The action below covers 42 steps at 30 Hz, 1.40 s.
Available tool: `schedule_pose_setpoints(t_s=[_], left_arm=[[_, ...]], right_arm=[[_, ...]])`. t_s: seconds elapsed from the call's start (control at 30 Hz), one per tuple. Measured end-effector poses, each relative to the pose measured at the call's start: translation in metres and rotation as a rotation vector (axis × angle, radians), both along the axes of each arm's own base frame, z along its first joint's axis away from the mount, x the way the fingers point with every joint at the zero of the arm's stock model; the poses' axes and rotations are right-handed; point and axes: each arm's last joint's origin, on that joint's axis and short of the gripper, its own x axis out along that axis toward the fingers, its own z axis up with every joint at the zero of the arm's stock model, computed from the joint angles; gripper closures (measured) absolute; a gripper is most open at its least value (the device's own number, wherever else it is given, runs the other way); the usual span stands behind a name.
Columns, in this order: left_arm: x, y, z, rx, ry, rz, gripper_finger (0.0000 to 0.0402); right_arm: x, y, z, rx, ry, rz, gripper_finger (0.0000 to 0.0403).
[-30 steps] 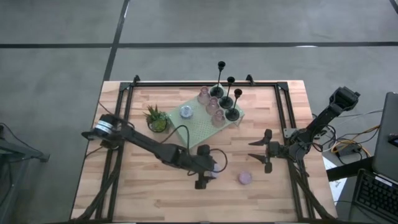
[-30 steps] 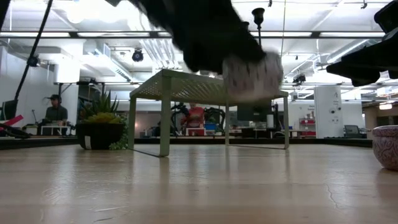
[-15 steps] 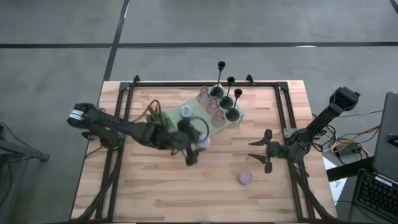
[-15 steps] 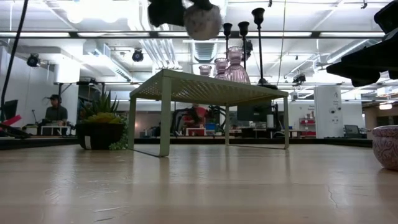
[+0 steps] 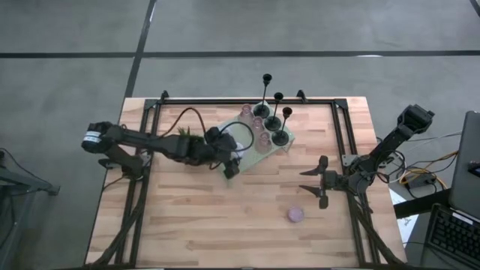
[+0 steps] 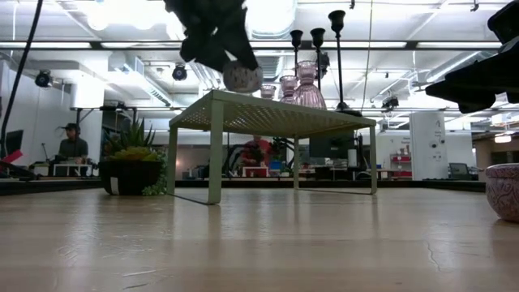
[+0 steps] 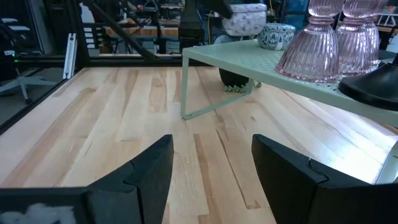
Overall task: Pick & Place candle stick holders
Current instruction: Put the red scented candle on the shelf aligned with the other scented candle
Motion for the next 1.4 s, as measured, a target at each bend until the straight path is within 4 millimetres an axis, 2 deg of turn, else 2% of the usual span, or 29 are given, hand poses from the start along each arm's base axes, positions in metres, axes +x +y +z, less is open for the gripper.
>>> schedule_pose_setpoints(t_s=[0.17, 0.57, 1.4], left_arm=[[-0.002, 0.009, -0.009, -0.018, 0.016, 0.053, 0.0097], [-0.003, 0.016, -0.027, -0.02, 0.002, 0.12, 0.0097], [-0.004, 0.017, -0.027, -0.018, -0.005, 0.147, 0.0096]], right_arm=[[0.0, 0.0, 0.0, 0.003, 0.0, 0.0, 0.0193], [0.0, 0.0, 0.0, 0.003, -0.001, 0.0, 0.0193], [0.0, 0.0, 0.0, 0.002, 0.0, 0.0, 0.0193]])
